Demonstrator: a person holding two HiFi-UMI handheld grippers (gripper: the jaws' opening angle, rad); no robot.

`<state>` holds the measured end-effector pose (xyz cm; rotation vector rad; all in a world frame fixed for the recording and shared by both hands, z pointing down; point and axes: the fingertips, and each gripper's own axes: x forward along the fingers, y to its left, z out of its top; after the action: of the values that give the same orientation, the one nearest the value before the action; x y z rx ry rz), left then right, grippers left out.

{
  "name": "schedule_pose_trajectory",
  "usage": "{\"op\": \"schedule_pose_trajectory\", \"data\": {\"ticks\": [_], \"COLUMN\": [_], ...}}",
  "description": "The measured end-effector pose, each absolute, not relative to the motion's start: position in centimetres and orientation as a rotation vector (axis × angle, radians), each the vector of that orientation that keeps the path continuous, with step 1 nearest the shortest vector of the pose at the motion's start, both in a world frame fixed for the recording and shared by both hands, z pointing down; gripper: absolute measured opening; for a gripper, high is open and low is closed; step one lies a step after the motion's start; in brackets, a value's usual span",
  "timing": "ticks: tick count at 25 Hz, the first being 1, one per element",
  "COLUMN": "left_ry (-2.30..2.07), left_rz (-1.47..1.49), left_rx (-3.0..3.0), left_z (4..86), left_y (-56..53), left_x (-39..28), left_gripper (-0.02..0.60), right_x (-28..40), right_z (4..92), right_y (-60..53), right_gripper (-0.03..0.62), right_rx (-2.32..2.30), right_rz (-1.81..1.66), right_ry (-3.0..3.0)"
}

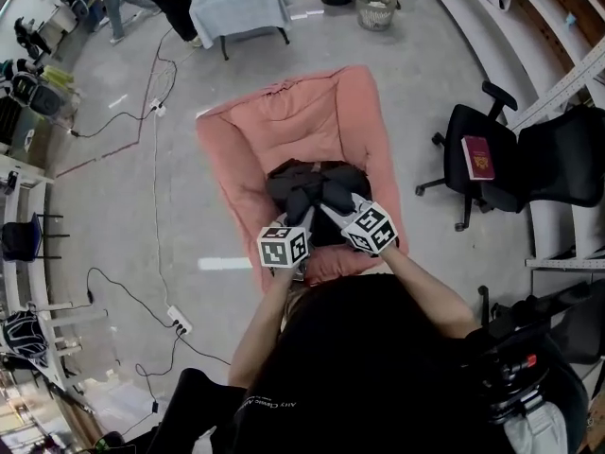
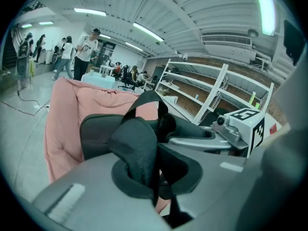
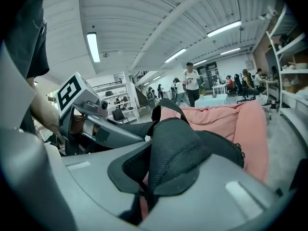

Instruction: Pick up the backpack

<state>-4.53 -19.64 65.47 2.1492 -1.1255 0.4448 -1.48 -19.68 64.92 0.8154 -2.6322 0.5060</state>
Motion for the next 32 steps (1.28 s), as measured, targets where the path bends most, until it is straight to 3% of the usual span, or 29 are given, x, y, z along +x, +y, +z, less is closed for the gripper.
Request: {"op": "schedule_pose_trajectory", "data": {"ticks": [9, 13, 17, 20, 24, 28, 32], "left_ry": [-1.123, -1.14, -1.324, -1.658, -2.02, -2.158, -2.153], "left_rz": [0.463, 0.34, 0.348, 0.459, 0.478, 0.359, 0.204], "left_rx": [2.161, 2.192, 2.43, 2.619, 2.737, 2.816, 2.817], "left_z": [64.8, 61.4, 52.9, 43.0, 29.9, 22.1, 19.6], "left_y": [-18.8, -20.7, -23.4, -25.5, -25.3, -23.9, -23.1], "left_x": [-5.9, -6.0, -6.5, -8.2, -9.0, -8.3, -7.9], "left_gripper": [0.025, 0.025, 0.025, 0.023, 0.023, 0.023, 0.023], "right_x": [-3.0, -2.6, -2.5, -3.7, -4.7, -3.8, -2.8], "right_z": [63.0, 59.5, 51.5, 41.9, 28.5, 19.6, 17.2], "right_y": [-20.0, -21.7, -23.8, -25.0, -24.6, -23.6, -23.1], "right_gripper": [0.026, 0.023, 0.023, 0.023, 0.023, 0.028, 0.028], "right_rx": [0.858, 0.899, 0.981, 1.028, 1.158, 1.368, 1.535], "right_rz": [0.523, 0.552, 0.142, -0.358, -0.779, -0.77, -0.704], "right_ry": [-2.689, -2.764, -2.751, -2.647, -2.575, -2.697, -2.708]}}
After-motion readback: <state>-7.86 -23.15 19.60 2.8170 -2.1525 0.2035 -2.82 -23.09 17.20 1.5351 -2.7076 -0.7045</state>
